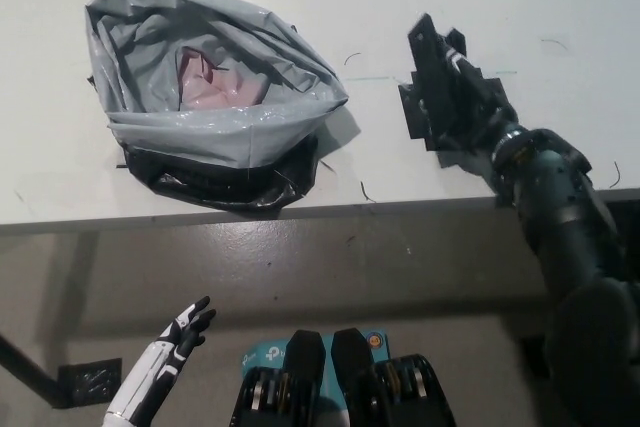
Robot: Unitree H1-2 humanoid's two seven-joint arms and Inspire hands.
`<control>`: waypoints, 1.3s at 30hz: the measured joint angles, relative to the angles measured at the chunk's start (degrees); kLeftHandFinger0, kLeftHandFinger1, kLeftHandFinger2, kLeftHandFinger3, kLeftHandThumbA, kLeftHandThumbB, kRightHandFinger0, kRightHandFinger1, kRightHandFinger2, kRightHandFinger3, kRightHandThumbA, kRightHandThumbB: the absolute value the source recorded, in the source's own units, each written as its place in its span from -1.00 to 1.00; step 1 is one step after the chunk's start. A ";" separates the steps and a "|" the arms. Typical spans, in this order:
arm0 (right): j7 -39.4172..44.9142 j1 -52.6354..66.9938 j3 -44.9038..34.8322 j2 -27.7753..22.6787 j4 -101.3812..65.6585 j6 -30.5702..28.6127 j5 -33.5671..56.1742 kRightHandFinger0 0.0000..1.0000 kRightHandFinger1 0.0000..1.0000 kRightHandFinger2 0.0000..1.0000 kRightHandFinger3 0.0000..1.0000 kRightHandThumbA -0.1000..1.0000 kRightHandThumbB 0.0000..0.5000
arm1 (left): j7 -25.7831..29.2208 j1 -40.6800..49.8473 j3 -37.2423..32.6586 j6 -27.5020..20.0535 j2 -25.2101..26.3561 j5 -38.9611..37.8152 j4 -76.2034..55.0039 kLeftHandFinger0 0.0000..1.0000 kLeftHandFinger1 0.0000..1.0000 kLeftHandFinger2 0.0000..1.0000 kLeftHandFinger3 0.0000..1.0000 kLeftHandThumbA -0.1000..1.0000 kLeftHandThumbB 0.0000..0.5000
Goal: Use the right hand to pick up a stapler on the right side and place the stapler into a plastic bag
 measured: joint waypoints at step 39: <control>-11.96 -19.92 43.59 11.14 12.39 -3.71 -15.76 -0.78 0.04 0.82 0.05 -0.67 -0.70 | -0.64 -0.86 -0.47 0.68 0.10 1.57 -1.82 1.00 1.00 1.00 1.00 1.00 -0.10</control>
